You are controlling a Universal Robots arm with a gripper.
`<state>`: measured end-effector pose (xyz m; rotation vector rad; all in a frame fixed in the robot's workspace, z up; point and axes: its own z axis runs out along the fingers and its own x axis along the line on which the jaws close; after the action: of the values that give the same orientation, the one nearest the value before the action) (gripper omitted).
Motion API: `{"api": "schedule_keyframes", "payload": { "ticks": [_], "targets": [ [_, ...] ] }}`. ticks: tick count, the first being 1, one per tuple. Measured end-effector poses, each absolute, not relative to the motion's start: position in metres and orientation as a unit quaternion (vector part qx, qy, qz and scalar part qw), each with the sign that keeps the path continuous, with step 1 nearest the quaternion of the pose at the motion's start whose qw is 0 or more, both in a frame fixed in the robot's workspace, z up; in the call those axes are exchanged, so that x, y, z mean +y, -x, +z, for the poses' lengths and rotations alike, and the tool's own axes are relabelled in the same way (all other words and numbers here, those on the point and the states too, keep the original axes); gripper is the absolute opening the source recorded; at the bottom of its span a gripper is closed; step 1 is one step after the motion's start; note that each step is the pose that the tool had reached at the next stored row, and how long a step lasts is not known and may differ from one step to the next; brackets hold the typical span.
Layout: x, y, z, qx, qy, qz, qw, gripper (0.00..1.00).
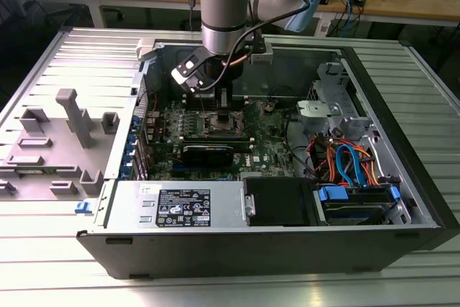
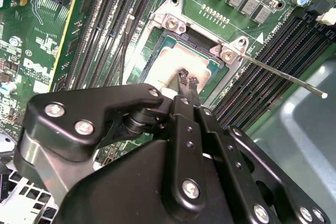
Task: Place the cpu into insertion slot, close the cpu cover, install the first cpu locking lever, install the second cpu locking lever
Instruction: 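Place the cpu into insertion slot, then close the cpu cover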
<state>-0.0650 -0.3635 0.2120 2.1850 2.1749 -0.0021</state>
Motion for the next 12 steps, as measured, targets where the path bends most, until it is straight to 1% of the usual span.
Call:
{"api": "schedule_keyframes", "payload": {
  "ticks": [12],
  "targets": [
    [-0.3635, 0.065, 0.212, 0.705, -0.708, 0.0, 0.029, 0.11]
  ]
}}
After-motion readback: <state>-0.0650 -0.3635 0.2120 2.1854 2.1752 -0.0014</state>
